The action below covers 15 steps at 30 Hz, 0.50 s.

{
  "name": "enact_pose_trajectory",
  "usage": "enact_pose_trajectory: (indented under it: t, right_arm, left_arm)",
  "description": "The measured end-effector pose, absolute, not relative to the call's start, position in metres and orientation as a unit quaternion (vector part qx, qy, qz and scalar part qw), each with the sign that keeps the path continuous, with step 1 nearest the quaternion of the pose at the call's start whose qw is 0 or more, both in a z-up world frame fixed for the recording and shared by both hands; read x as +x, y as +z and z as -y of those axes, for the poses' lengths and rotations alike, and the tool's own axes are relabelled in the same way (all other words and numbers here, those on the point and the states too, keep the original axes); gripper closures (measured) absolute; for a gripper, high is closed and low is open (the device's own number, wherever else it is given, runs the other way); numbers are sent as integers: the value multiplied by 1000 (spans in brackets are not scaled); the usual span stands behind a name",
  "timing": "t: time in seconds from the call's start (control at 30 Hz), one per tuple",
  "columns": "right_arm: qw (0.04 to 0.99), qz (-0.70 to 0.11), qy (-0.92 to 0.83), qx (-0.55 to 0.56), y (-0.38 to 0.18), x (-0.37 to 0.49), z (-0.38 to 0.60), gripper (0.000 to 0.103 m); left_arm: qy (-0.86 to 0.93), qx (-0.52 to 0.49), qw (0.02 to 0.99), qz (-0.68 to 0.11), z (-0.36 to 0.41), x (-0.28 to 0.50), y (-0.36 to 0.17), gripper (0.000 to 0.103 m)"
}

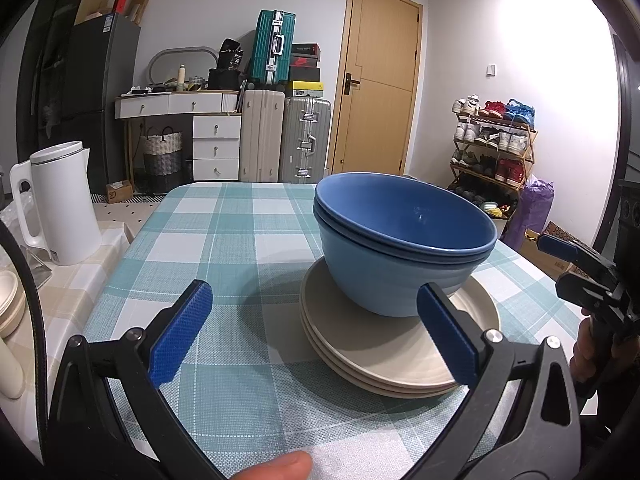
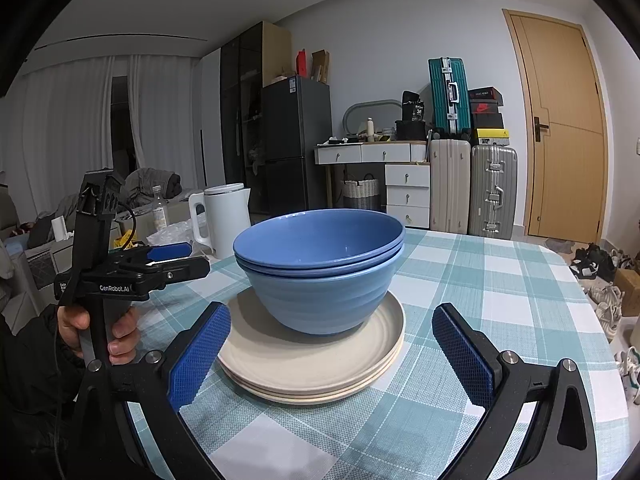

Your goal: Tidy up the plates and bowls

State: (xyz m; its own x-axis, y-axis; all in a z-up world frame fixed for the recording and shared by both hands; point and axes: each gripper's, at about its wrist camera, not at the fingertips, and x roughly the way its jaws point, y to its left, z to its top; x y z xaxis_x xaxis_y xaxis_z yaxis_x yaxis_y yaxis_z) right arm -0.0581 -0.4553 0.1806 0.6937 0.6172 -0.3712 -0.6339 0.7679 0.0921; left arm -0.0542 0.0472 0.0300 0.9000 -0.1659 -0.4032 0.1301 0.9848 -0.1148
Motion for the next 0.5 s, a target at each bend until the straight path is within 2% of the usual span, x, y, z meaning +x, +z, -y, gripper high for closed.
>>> enact_pose_trajectory:
  t: [0.5]
  right_arm:
    - [920,-195,340,-21,181,-57,456,0]
  left_arm:
    - [-76,-42,974,-210,-47,-54,30,1]
